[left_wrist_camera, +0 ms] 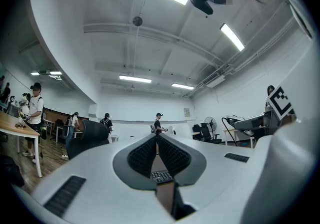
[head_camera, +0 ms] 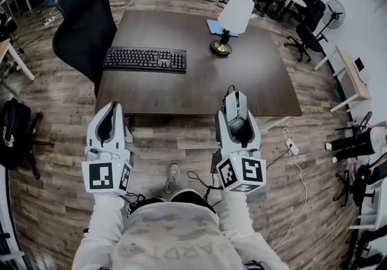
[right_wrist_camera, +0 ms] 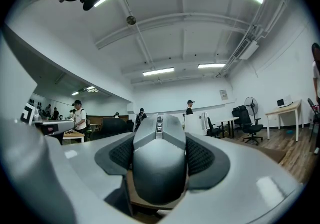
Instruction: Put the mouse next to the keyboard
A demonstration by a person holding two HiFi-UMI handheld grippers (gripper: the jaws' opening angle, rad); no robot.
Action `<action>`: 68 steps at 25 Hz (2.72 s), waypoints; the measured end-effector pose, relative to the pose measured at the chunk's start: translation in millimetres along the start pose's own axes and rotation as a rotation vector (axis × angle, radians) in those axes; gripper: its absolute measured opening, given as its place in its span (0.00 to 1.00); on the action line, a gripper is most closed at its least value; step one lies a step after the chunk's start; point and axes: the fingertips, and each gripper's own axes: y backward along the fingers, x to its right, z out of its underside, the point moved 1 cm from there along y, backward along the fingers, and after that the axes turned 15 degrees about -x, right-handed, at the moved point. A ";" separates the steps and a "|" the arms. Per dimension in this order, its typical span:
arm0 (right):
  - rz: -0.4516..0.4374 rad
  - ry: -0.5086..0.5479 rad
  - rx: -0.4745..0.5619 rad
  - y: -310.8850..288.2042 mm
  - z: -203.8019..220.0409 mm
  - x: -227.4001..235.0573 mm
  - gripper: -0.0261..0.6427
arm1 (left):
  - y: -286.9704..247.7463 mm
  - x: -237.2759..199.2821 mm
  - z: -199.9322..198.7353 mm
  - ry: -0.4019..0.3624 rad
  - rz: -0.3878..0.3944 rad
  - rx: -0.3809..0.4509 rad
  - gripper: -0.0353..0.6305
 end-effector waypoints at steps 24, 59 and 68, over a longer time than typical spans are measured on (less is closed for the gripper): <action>-0.067 0.022 -0.008 -177.7 -39.3 77.2 0.50 | -174.7 3.1 -28.0 0.021 -0.058 0.022 0.08; 0.100 -0.074 -0.097 -337.6 -30.1 117.3 0.50 | -349.4 -57.3 -38.4 0.010 0.056 -0.037 0.08; 0.143 -0.108 -0.202 -385.5 8.0 125.4 0.50 | -394.5 -74.6 -17.1 0.025 0.095 -0.098 0.08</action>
